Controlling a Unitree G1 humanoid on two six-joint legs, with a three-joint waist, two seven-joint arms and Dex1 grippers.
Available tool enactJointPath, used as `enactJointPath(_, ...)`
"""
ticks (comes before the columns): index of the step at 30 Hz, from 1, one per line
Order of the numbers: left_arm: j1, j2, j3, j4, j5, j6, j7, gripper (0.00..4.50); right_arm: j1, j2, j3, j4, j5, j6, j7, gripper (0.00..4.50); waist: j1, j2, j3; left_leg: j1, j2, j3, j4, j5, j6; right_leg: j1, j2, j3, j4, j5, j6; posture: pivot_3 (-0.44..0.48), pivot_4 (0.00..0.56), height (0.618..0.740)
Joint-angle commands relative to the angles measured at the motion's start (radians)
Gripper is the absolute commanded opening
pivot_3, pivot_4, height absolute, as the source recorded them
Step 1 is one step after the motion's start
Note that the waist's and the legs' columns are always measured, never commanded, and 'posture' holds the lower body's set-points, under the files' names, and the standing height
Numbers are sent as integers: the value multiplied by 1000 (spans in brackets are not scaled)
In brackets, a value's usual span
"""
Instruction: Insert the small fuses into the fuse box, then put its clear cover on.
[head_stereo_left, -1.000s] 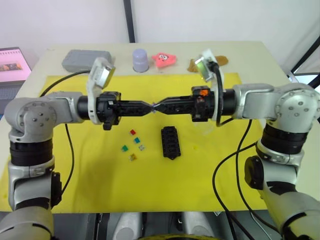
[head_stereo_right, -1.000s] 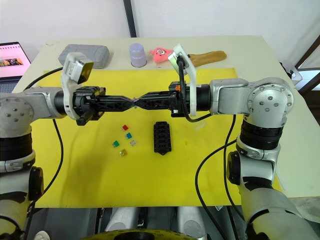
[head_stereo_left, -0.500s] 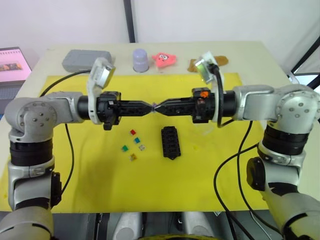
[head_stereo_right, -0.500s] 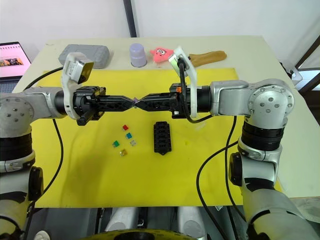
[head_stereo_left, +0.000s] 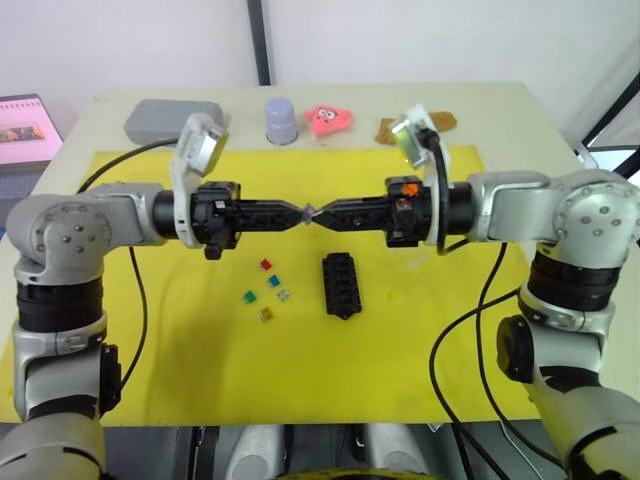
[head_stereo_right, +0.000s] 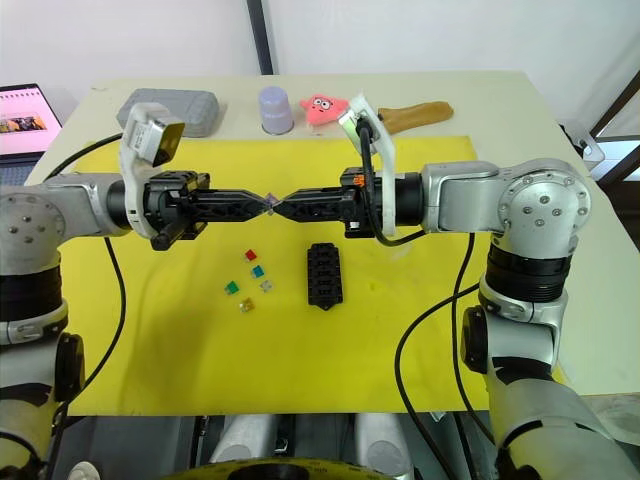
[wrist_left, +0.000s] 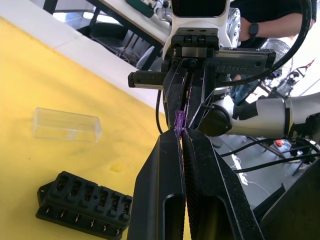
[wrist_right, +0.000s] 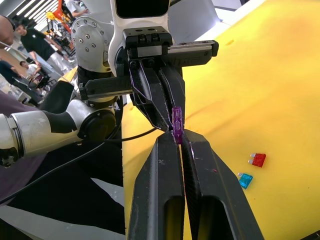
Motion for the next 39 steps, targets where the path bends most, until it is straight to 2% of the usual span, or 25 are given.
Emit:
enactJointPath(1, 7, 23, -15, -40, 2, -21, -15, 0, -15, -3, -5, -13, 42, -26, -5, 35, 0, 0, 0, 0, 0, 0, 0, 0, 0, 0, 0, 0, 0, 0, 0, 0, 150, 740)
enactJointPath(4, 16, 45, -45, -47, 46, -56, -18, 0, -12, -20, 10, -28, 36, -30, -4, 35, 0, 0, 0, 0, 0, 0, 0, 0, 0, 0, 0, 0, 0, 0, 0, 0, 150, 740)
enactJointPath(7, 38, 96, -91, -72, 145, -166, -59, 982, 0, -83, 71, -94, -50, -66, 42, 0, 1, 0, 0, 0, 0, 0, 0, 0, 0, 0, 0, 0, 0, 0, 0, 0, 150, 740)
enactJointPath(10, 143, 189, -165, -161, 293, -362, -156, 2470, 33, -210, 200, -201, -193, -166, 164, 0, -1, 1, 0, 0, 0, 0, -2, 0, 0, 0, 0, 0, -2, 0, 0, 0, 150, 740)
enactJointPath(14, 250, 220, -222, -193, 439, -572, -196, 4466, 87, -363, 380, -308, -416, -381, 349, 0, 3, 0, 0, 0, 1, 1, -5, 0, 0, 0, 1, 0, -6, 0, 0, 0, 150, 740)
enactJointPath(19, 333, 186, -313, -212, 587, -734, -178, 4466, 121, -443, 531, -348, -635, -558, 463, 0, 6, 0, 1, 1, 1, 1, -5, -3, 5, 2, 1, 0, -7, 0, 0, 0, 150, 740)
enactJointPath(23, 352, 139, -386, -194, 693, -809, -139, 4466, 77, -505, 665, -366, -767, -590, 573, 0, 8, 0, 1, 0, 0, 1, -4, -3, 5, 2, 1, 0, -7, 0, 0, 0, 150, 740)
enactJointPath(30, 349, 54, -419, -197, 720, -767, -85, 4466, 60, -502, 730, -345, -874, -599, 661, 0, 7, 0, 1, 0, 1, 0, -4, -3, 5, 2, 1, -1, -7, 0, 0, 0, 150, 740)
enactJointPath(39, 354, 37, -428, -199, 751, -767, -67, 4466, 63, -450, 744, -320, -951, -591, 688, 0, 8, 0, 1, 0, 1, 0, -4, -3, 5, 2, 1, -1, -7, 0, 0, 0, 150, 740)
